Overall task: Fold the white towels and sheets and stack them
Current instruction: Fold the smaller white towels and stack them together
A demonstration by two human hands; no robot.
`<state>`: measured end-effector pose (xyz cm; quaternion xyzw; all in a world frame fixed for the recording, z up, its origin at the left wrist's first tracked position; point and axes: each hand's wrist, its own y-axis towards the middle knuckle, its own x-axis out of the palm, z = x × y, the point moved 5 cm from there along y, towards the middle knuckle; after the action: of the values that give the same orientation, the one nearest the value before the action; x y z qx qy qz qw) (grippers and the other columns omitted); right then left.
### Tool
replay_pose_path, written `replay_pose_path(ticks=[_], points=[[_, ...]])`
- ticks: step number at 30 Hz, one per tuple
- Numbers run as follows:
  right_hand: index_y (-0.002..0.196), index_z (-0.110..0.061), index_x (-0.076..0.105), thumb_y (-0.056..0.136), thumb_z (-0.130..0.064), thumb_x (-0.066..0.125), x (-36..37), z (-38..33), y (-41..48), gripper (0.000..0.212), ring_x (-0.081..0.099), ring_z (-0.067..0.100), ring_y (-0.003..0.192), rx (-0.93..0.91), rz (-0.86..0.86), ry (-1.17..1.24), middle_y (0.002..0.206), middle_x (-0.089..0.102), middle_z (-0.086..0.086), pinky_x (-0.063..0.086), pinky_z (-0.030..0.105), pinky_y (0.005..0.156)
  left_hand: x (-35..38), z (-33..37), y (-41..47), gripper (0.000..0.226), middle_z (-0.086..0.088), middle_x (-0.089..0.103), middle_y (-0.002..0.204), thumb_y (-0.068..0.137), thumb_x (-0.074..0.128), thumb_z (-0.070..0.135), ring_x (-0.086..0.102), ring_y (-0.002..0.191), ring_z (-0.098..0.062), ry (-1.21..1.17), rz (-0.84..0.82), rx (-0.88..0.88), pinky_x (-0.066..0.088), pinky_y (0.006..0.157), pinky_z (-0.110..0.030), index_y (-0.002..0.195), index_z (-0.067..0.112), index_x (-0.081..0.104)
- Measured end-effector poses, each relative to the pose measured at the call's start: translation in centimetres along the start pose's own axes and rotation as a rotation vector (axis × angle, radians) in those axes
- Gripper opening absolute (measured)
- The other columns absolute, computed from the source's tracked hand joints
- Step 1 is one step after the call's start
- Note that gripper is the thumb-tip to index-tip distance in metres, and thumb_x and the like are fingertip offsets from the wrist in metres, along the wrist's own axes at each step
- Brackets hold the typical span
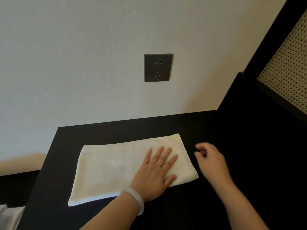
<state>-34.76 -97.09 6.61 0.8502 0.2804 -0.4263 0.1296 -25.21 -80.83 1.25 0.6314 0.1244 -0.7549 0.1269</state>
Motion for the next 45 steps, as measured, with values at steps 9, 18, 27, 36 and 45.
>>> replay_pose_path(ticks=[9,18,27,36,45], points=[[0.145,-0.041,-0.028,0.095,-0.06,0.002,7.5,0.8,-0.9,0.061,-0.027,0.002,0.144,-0.421,-0.318,-0.504,0.16,-0.022,-0.018,-0.019,0.036,0.119,-1.2,-5.3,-6.1,0.068,0.011,-0.017,0.161,0.094,0.005,0.065,-0.017,0.149,-0.015,-0.013,0.069,-0.239,-0.013,0.119,-0.045,0.155,0.036,-0.006],[0.157,-0.03,-0.001,0.101,-0.05,0.009,12.3,-11.2,-4.3,0.061,-0.024,0.01,0.147,-0.784,-0.324,-0.44,0.165,-0.009,-0.008,-0.021,0.042,0.116,-3.1,-8.3,-6.9,0.071,0.006,-0.015,0.161,0.09,-0.007,0.054,-0.011,0.151,-0.022,0.016,0.069,-0.501,-0.008,0.118,-0.052,0.156,0.028,-0.004],[0.156,-0.032,-0.008,0.094,-0.063,0.0,11.1,-5.1,1.2,0.069,-0.02,0.001,0.146,-0.6,-0.319,-0.484,0.164,-0.009,-0.012,-0.014,0.03,0.12,-1.7,-13.3,-11.5,0.068,0.007,-0.016,0.162,0.092,-0.009,0.06,-0.014,0.15,-0.017,0.064,0.084,-0.75,-0.006,0.12,-0.051,0.155,0.034,-0.011],[0.154,-0.02,0.028,0.094,-0.029,0.063,7.1,-3.4,2.6,0.07,0.02,0.021,0.148,-0.223,-0.089,-0.149,0.161,0.026,0.0,0.02,0.044,0.119,-2.9,-14.6,-18.8,0.076,0.002,0.011,0.163,0.098,0.037,0.054,0.011,0.15,-0.018,-0.208,0.074,-1.116,0.015,0.121,-0.041,0.157,0.028,-0.004],[0.143,-0.011,0.038,0.083,-0.026,0.077,5.3,-2.7,2.6,0.074,0.054,0.031,0.115,0.299,-0.301,0.04,0.137,0.044,0.013,0.046,0.041,0.086,-4.6,-14.7,-17.5,0.07,-0.007,0.043,0.129,0.088,0.071,0.031,0.053,0.094,-0.021,-0.866,0.246,-1.323,0.047,0.076,-0.032,0.145,0.015,0.032]])
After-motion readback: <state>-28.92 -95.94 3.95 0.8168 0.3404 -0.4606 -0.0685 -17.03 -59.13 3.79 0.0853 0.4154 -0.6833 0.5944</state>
